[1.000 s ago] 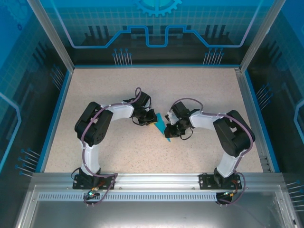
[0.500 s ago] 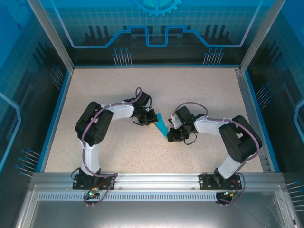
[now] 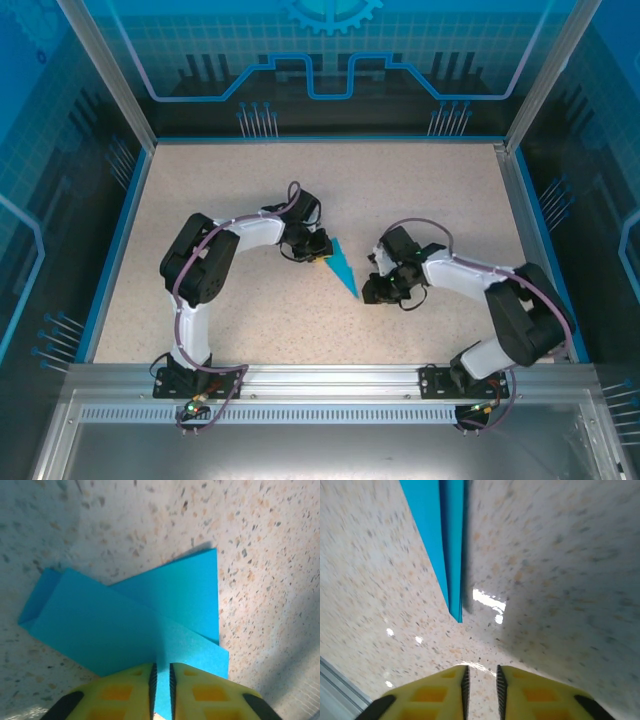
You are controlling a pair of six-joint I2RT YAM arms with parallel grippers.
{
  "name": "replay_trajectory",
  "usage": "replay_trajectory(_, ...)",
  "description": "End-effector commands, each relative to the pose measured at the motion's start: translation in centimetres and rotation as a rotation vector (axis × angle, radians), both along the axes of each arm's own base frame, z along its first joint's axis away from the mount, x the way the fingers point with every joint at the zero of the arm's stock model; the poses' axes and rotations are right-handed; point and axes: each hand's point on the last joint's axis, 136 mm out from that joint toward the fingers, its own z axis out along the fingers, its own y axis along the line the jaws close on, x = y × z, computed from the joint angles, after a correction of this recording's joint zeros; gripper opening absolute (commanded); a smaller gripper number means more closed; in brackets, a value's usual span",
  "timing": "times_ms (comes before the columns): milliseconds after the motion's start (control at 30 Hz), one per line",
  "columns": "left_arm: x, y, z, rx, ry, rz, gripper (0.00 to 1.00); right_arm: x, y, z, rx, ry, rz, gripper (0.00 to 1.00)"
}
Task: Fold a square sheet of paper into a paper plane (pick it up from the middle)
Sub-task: Fold the wing for the fifth time at the center of the table, then turn over a paper plane at the center of the table.
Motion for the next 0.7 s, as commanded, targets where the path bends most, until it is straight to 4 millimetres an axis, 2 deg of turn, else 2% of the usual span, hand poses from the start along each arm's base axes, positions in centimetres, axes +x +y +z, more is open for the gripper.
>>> replay_trajectory(0,0.6,-0.1,2.2,0.043,-0.055,-0.026,0.24,3.3,-1.8,2.8,-0.036,-0.116,-0.117,0.39)
replay_trajectory(133,0.6,-0.7,5.4,0.056,-0.114,-0.035,0.33,6.2,-4.3,4.3,-0.065,-0.204,-0.228,0.57)
replay_trajectory(300,-0.4,0.6,6.2,0.243,-0.123,0.014,0.47,8.4,-6.5,4.2,-0.059,-0.236,-0.321,0.69)
replay_trajectory(433,-1.7,0.9,6.1,0.395,-0.122,0.039,0.56,8.1,-7.4,2.9,-0.063,-0.214,-0.344,0.74)
replay_trajectory(533,-2.3,0.1,5.6,0.465,-0.118,0.030,0.61,7.7,-7.6,2.0,-0.059,-0.203,-0.350,0.78)
replay_trajectory(667,-2.1,-1.2,4.8,0.516,-0.102,0.017,0.64,7.4,-7.8,1.7,-0.059,-0.196,-0.351,0.80)
